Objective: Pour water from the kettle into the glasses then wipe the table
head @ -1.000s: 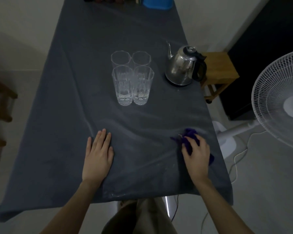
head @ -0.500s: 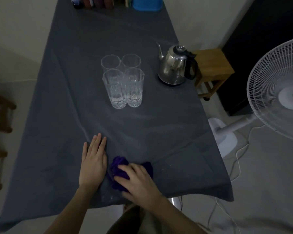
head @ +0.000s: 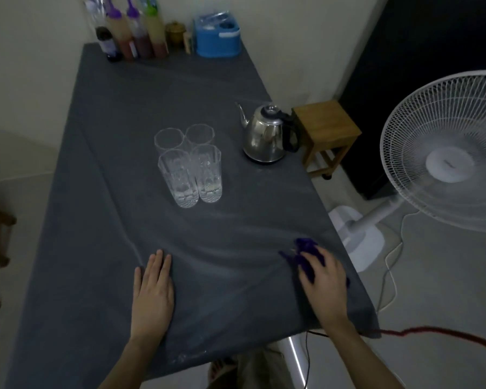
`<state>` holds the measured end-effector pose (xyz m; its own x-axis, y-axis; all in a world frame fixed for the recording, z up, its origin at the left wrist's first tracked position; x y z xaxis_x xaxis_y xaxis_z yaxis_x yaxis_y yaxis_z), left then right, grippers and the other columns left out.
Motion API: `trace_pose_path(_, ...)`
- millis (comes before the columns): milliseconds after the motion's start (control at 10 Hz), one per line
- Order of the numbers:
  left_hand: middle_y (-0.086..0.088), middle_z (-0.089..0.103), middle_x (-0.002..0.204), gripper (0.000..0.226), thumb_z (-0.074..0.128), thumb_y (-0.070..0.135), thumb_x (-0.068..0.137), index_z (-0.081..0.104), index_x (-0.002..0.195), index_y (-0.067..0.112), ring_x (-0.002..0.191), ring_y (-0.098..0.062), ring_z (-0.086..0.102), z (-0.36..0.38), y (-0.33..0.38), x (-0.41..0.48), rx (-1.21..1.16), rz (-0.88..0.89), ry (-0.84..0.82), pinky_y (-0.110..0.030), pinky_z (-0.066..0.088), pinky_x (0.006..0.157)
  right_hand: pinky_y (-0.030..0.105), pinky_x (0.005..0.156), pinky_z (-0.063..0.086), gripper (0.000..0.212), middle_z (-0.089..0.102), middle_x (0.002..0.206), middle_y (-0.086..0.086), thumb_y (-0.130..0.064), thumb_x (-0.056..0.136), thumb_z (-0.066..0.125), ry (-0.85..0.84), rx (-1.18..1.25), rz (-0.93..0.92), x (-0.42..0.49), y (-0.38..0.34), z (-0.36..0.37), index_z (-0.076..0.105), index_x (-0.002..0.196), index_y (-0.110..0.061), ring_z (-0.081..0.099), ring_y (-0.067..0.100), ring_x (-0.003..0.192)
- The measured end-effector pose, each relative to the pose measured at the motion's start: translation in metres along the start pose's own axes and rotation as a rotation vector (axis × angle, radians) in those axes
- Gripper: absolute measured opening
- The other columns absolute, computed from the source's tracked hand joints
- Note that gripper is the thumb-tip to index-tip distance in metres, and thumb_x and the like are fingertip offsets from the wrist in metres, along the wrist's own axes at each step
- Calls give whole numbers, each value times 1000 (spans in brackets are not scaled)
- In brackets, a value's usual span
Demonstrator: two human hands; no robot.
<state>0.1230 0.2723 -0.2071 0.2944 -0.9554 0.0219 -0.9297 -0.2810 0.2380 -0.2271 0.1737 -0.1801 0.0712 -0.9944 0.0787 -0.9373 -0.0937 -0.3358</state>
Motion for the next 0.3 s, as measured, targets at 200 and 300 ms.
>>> trace_pose_path(200, -16, 50, 142, 53, 24, 21, 92, 52, 134, 3, 132, -30, 46, -10, 3, 5, 37, -28, -51, -40, 21, 112, 50, 102, 41, 43, 55, 134, 11, -40, 85, 64, -7, -107, 93, 2, 4, -15, 63, 122, -19, 51, 33, 122)
trace_pose_path(300, -17, 60, 130, 53, 24, 19, 91, 59, 125, 0, 122, -31, 57, -26, 13, 20, 22, 9, -44, -35, 20, 110, 51, 104, 39, 50, 52, 139, 11, -51, 87, 50, 58, -72, -44, 14, -43, -28, 63, 124, -20, 47, 33, 129)
Point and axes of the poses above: each hand's wrist, its own x-axis towards the middle knuckle, its own z-axis out of the palm, y = z × x, the point moved 4 cm from there along x, towards the middle knuckle
